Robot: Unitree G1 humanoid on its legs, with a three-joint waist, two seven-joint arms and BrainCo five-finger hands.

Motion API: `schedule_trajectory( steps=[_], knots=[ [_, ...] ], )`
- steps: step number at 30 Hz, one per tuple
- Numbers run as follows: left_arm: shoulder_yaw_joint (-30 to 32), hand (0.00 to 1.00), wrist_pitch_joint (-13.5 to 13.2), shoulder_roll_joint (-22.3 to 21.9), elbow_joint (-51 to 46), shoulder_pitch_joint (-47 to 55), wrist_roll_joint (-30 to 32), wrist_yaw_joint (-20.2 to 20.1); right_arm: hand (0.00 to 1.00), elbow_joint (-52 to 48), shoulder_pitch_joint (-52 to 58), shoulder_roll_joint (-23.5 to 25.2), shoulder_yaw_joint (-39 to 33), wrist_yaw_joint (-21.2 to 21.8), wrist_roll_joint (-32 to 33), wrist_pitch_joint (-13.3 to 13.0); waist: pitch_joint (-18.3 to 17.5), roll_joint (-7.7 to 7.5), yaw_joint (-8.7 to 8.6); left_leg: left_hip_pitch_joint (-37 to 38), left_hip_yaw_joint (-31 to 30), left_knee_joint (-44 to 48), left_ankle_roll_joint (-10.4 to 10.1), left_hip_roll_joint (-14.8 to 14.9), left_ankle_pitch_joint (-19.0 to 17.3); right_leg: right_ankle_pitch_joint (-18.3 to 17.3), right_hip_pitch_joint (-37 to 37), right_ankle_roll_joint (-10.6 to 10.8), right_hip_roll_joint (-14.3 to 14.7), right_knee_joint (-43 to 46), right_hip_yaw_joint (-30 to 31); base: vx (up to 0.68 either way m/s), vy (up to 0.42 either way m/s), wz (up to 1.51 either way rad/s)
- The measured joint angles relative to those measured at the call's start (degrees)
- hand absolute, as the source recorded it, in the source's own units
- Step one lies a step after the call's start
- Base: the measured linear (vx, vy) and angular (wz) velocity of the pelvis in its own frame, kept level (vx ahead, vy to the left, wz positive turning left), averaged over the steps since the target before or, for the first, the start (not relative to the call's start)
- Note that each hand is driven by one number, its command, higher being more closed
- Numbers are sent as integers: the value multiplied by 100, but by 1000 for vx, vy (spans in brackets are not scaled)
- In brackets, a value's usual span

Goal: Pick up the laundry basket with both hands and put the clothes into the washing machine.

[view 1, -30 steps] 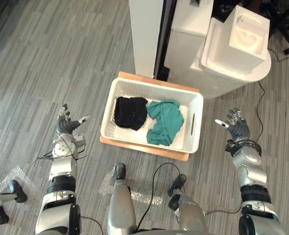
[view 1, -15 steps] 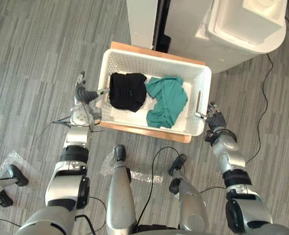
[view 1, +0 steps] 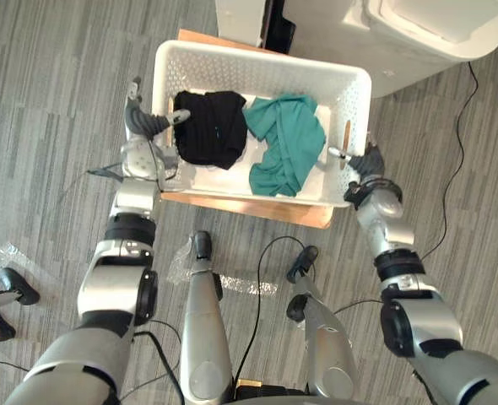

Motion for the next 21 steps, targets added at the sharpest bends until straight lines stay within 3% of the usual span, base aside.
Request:
schedule_trajectory(
  steps=[5,6,16,21],
  knots=[
    [-146,0,-1,46,207,-411,102,-1,0,351,-464,-157,-53,19,63,-96,0,-5,-5,-245,-14,17,-20,17,53,29,-184,41,-1,-3,-65,-18,35,2],
    [-146,100,-1,46,207,-441,102,-1,100,375,-498,-166,-64,23,69,-101,0,-5,-12,-269,-15,23,-18,22,58,30,-197,44,-4,-4,-89,-16,48,7],
    [-145,100,12,-148,180,-797,194,-2,100,678,-610,-406,-109,95,231,-121,-3,-9,-13,-505,82,69,7,205,147,28,-213,46,-18,0,-396,9,39,9],
    [-103,100,177,-170,100,-822,202,36,100,823,-595,-483,-23,121,278,-126,-7,-13,0,-468,160,67,55,227,250,53,-193,17,-26,-2,-410,45,36,0]
  ],
)
